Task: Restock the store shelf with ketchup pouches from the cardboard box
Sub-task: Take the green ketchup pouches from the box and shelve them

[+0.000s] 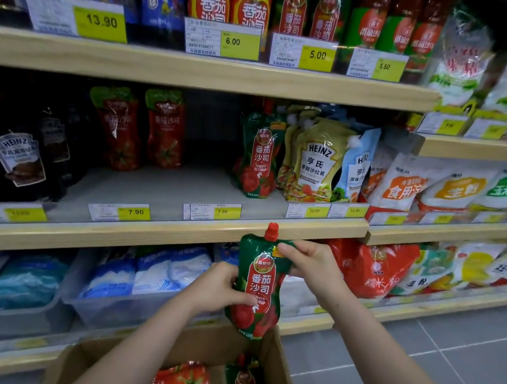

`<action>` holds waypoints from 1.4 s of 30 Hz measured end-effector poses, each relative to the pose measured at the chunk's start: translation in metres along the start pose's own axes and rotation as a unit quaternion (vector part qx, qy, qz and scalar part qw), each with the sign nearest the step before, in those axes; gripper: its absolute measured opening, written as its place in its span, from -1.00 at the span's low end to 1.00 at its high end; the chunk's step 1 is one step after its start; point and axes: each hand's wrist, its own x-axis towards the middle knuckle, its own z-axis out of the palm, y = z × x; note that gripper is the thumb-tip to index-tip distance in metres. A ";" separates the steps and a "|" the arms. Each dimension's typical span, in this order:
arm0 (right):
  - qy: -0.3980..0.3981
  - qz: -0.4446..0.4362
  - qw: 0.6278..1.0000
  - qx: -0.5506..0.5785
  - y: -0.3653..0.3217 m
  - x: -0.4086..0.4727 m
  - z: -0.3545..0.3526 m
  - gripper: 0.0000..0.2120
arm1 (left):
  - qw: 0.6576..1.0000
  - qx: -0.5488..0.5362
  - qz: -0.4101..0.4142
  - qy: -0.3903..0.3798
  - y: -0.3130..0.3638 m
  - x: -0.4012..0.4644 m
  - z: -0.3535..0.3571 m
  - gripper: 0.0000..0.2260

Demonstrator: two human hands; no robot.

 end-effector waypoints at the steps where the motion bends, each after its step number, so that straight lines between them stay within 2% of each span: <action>1: 0.004 0.006 1.000 0.002 -0.001 0.000 -0.001 -0.86 | 1.000 -0.003 0.000 -0.001 0.001 0.001 -0.001 -0.76; 8: 0.002 0.015 0.999 0.039 -0.001 0.004 -0.002 -0.91 | 1.000 -0.022 0.010 0.004 0.008 0.001 -0.008 -0.78; 11: -0.031 0.027 0.999 0.001 0.007 0.002 0.002 -0.86 | 1.000 -0.007 0.010 0.014 0.009 0.003 -0.007 -0.77; 15: -0.007 0.026 0.999 0.016 0.007 0.004 0.000 -0.89 | 0.999 -0.010 0.013 0.039 0.012 0.007 -0.001 -0.76; 20: -0.025 -0.046 0.999 0.012 -0.015 0.015 -0.007 -0.82 | 0.989 -0.046 0.064 0.125 0.044 0.024 -0.013 -0.78; 25: 0.009 -0.124 0.991 -0.055 -0.057 0.044 -0.014 -0.84 | 0.969 0.029 0.148 0.197 0.093 0.048 -0.051 -0.79; 30: -0.019 -0.170 0.982 -0.085 -0.094 0.082 -0.015 -0.83 | 0.941 0.068 0.205 0.260 0.118 0.073 -0.079 -0.73; 35: -0.013 -0.165 0.980 -0.107 -0.086 0.111 -0.011 -0.75 | 0.939 0.055 0.188 0.282 0.103 0.098 -0.090 -0.76; 42: 0.042 -0.115 0.978 -0.169 -0.050 0.136 -0.008 -0.73 | 0.967 0.022 0.128 0.219 0.071 0.124 -0.085 -0.76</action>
